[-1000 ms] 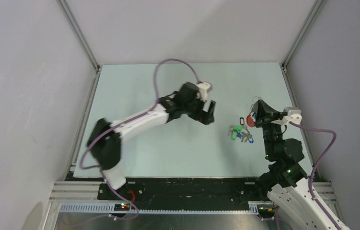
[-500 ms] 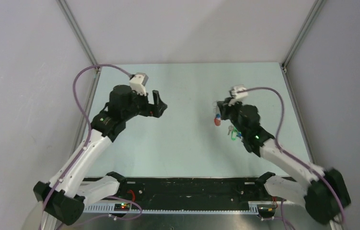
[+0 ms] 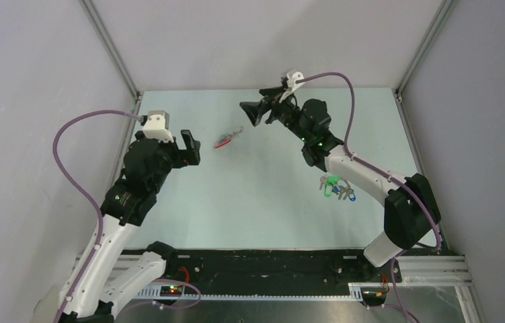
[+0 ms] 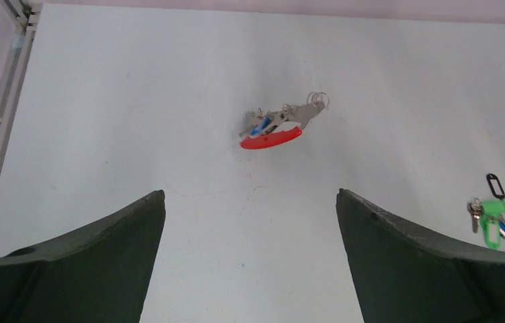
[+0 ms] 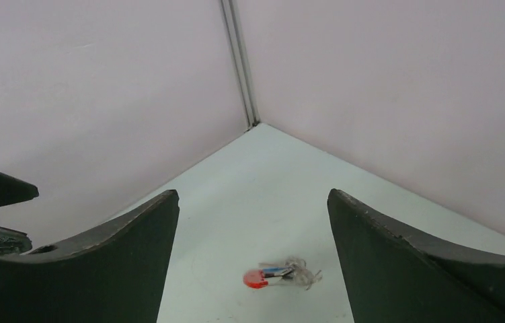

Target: Remove the keys from the keyring

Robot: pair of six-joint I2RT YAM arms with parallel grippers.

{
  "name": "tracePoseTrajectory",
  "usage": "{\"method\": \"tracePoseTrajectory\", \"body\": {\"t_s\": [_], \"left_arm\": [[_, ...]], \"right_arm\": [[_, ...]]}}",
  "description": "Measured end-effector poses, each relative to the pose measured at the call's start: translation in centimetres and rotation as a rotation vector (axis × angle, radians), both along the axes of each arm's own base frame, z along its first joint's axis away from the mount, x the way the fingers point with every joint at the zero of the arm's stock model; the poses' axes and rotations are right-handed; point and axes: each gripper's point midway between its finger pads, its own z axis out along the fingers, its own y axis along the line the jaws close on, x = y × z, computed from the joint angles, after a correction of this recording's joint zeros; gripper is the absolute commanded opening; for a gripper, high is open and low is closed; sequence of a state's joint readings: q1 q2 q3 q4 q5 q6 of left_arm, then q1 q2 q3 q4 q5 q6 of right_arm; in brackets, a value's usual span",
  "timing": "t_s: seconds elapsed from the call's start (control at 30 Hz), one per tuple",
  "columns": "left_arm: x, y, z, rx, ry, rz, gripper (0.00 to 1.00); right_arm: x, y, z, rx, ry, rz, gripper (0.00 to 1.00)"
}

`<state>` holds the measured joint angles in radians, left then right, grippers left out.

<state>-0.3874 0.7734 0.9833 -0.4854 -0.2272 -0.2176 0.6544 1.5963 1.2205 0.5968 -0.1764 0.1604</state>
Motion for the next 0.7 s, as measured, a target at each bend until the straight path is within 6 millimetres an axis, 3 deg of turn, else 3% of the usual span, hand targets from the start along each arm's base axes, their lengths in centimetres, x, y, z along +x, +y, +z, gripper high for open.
{"method": "tracePoseTrajectory", "body": {"t_s": [0.13, 0.27, 0.43, 0.7], "left_arm": [[0.3, 0.3, -0.2, -0.001, 0.001, 0.027, 1.00], [0.9, 0.2, -0.8, -0.021, 0.016, 0.049, 1.00], [1.4, 0.3, -1.0, -0.054, 0.020, 0.085, 1.00], [0.4, 0.6, 0.3, -0.076, -0.051, 0.072, 1.00]], "right_arm": [[1.0, -2.5, 0.4, -0.012, 0.021, -0.043, 0.87], [1.1, -6.6, 0.5, -0.032, 0.058, -0.139, 0.90], [-2.4, -11.2, 0.7, -0.056, 0.040, -0.225, 0.92], [-7.2, -16.7, 0.2, -0.087, 0.004, -0.345, 0.92]]}}
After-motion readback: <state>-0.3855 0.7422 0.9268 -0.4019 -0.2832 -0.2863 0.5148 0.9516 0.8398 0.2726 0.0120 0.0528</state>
